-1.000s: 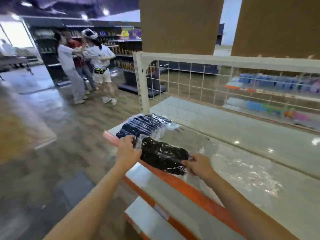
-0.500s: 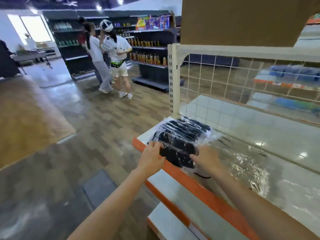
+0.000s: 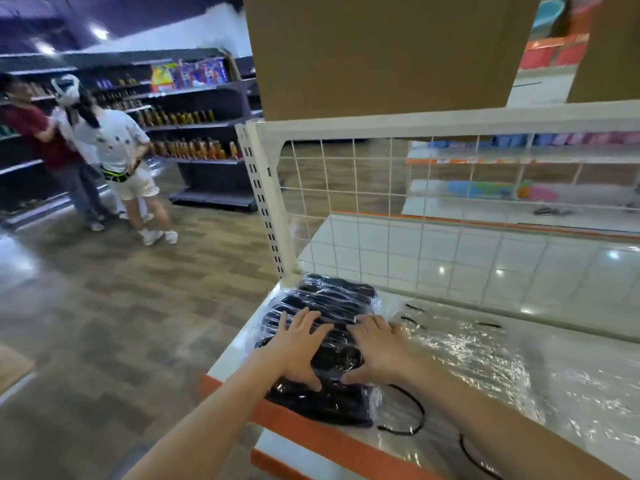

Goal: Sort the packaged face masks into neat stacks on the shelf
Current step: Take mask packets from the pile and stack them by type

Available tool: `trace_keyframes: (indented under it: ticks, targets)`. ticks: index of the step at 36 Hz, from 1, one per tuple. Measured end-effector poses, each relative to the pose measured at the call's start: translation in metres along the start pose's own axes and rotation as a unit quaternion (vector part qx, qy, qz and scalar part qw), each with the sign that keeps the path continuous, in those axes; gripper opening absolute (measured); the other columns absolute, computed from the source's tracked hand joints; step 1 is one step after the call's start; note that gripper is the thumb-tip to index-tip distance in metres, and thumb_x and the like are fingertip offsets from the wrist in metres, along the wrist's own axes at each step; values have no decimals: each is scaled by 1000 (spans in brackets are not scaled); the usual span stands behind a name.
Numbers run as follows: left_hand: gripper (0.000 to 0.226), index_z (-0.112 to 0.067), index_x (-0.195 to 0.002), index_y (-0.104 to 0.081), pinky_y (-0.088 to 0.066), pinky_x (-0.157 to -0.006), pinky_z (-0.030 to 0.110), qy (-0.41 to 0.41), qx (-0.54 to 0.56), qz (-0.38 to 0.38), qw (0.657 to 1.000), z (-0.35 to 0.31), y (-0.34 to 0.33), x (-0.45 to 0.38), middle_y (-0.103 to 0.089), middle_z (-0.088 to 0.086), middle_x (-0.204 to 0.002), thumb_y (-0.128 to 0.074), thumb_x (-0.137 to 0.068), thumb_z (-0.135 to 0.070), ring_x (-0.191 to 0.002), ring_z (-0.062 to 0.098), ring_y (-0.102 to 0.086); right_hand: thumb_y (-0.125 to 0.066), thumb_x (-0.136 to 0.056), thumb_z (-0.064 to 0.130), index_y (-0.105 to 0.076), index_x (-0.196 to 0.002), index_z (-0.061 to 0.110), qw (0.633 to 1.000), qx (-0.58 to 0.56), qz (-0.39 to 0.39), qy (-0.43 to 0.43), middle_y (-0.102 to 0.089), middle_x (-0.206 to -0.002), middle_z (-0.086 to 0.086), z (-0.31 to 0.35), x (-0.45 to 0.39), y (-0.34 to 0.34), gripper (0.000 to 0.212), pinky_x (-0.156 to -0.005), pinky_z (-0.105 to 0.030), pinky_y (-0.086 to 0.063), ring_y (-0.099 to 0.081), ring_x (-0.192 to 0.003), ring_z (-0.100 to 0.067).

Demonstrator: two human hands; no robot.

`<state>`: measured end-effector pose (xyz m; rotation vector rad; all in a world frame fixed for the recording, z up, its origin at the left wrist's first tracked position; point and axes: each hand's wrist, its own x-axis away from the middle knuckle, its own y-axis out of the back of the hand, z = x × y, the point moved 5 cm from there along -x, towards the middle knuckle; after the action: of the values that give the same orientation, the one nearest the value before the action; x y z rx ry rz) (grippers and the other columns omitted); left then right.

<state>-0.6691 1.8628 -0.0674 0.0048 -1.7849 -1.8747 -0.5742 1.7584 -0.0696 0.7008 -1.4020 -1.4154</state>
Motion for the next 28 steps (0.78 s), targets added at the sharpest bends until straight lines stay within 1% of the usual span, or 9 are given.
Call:
trace_keyframes:
  ticks: [2,4,8,12,17,21,22,25,28]
  targets:
    - [111,-21,-152,-1,10,-115,56,-21,-12,8,1000,5,0,-4,9,9,-158,-73,-72,-50,-145,27,15,-60,-79,59,-13,-150,16,1000,16,15,1,-1,-158,-8,5,-7,-2,96,-117,-50,0,3,-146,-25]
    - [112,-20,-152,0,11,-114,56,-46,-19,12,999,8,-2,-8,9,9,-158,-72,-72,-52,-145,27,15,-62,-79,57,-12,-150,15,999,33,27,-1,-1,-158,-9,10,-13,-4,97,-117,-50,3,3,-146,-25]
    - [117,-17,-152,3,11,-113,59,-91,-35,16,995,15,-3,-19,12,10,-158,-71,-70,-57,-144,27,18,-66,-78,53,-17,-149,12,998,34,45,-29,-10,-158,-9,18,-20,-4,96,-116,-50,1,-7,-145,-25]
    - [121,-13,-151,7,11,-113,59,-131,-48,10,990,22,1,-30,12,10,-158,-70,-70,-61,-144,27,17,-68,-78,48,-16,-149,14,995,23,48,-80,-9,-158,-8,24,-28,-3,95,-116,-50,0,-9,-145,-25]
    - [119,-13,-151,7,7,-114,59,-166,-36,3,985,34,-1,-39,10,9,-159,-66,-72,-63,-145,28,15,-68,-80,41,-15,-149,10,988,37,63,-134,-7,-158,-12,36,-34,0,93,-116,-50,-1,-10,-145,-28]
    - [116,-16,-152,6,4,-115,58,-205,-22,-16,978,42,-8,-39,8,7,-159,-61,-72,-68,-146,27,11,-70,-77,38,-23,-146,12,983,18,67,-172,-23,-154,-8,46,-36,1,88,-118,-47,-2,-22,-141,-25]
    - [117,-18,-152,6,4,-115,58,-213,-22,-20,977,46,-8,-40,9,8,-159,-61,-71,-70,-146,27,11,-71,-77,36,-22,-147,12,982,12,67,-179,-22,-154,-7,49,-36,0,88,-118,-45,-2,-21,-142,-24]
    - [125,-18,-151,10,9,-114,59,-221,-28,-15,975,58,-9,-44,17,11,-157,-62,-66,-75,-144,31,18,-71,-79,32,-7,-151,13,976,-12,75,-204,-8,-158,-6,52,-34,-1,97,-117,-41,0,-10,-145,-25]
    - [133,-17,-150,15,11,-113,59,-206,-24,0,978,73,-9,-46,21,13,-156,-64,-61,-77,-142,31,23,-72,-78,33,9,-150,17,968,-34,78,-238,12,-158,-6,50,-35,-2,110,-117,-41,-1,6,-146,-27]
